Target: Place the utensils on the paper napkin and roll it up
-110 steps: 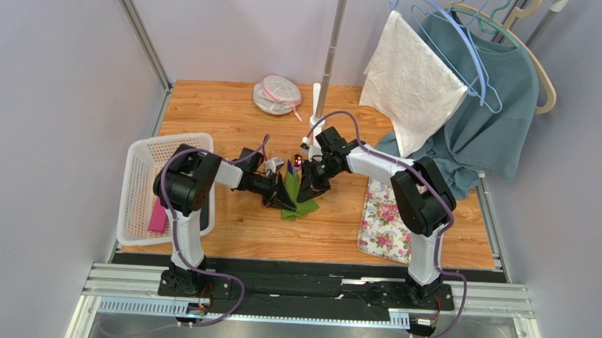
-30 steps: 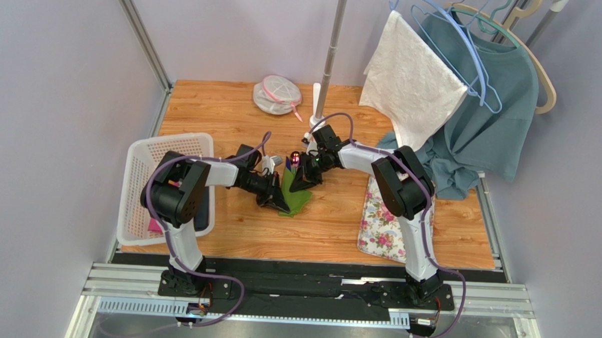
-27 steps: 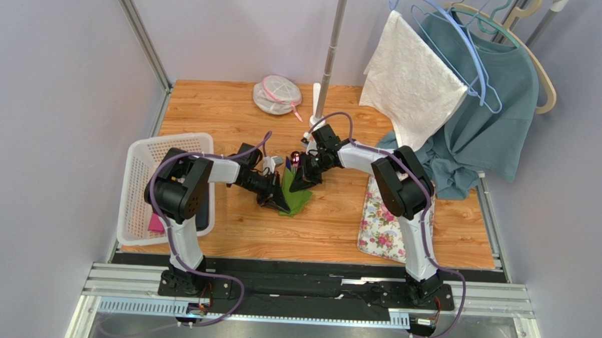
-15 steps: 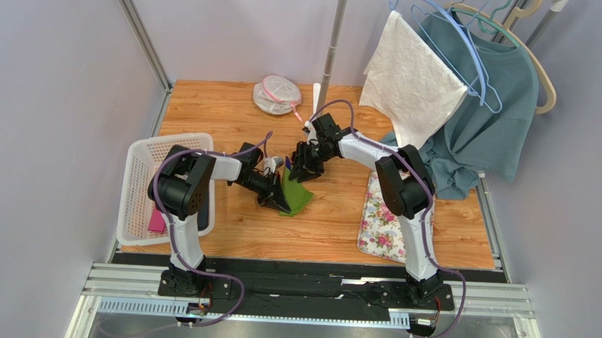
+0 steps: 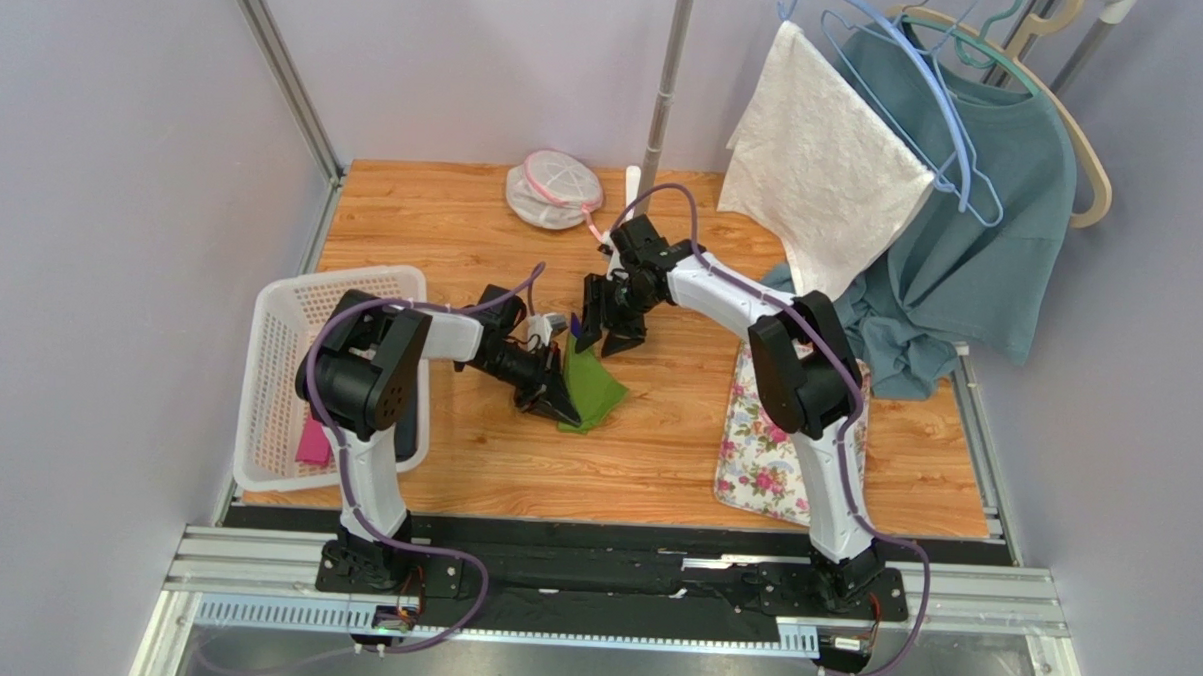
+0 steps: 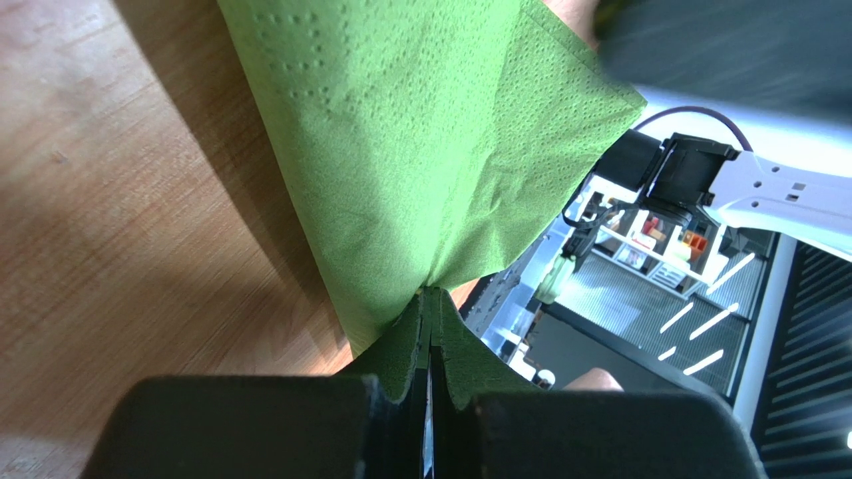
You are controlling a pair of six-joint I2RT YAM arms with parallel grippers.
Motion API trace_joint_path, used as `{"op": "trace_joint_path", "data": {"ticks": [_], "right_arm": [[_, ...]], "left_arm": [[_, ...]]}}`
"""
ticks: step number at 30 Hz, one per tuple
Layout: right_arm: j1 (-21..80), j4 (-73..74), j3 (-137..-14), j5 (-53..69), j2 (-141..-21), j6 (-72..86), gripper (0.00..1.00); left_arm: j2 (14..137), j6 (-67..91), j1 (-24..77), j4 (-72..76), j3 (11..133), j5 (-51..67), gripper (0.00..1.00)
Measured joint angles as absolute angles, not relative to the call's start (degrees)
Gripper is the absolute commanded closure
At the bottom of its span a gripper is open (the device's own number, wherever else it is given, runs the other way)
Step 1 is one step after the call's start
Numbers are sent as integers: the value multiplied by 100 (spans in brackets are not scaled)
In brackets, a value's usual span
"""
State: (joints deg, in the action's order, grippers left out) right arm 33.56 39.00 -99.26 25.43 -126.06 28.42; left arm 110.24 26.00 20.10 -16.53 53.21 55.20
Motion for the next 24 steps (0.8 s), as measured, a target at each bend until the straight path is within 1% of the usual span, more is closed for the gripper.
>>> {"op": "trace_joint_path", "data": {"ticks": [6, 9, 14, 15, 17, 18, 22, 24], "right_arm": [[3511, 4066, -9983, 2392, -12897, 2790, 54], [3564, 4099, -10029, 2298, -12921, 2768, 60], [3610, 4108, -10033, 2233, -12962, 2781, 79], [3618, 4108, -10040, 2222, -12980, 2790, 87], [3623, 4115, -10068, 2250, -13015, 2829, 98], [3623, 4112, -10071, 2287, -13021, 2853, 100], [3607, 4093, -10068, 2373, -13021, 2864, 100], [3538, 4027, -10020, 2499, -13021, 2882, 100]], "left_arm": [[11024, 2600, 2010, -1653, 5321, 5518, 100], [11024, 2600, 2010, -1653, 5321, 5518, 100], [11024, 2598, 2010, -1653, 5321, 5518, 100], [11024, 2598, 2010, -1653, 5321, 5516, 100], [11024, 2600, 2012, -1647, 5321, 5516, 100], [11024, 2600, 2014, -1647, 5321, 5516, 100], [11024, 2602, 2014, -1645, 5321, 5516, 100], [11024, 2604, 2016, -1640, 5321, 5518, 97]]}}
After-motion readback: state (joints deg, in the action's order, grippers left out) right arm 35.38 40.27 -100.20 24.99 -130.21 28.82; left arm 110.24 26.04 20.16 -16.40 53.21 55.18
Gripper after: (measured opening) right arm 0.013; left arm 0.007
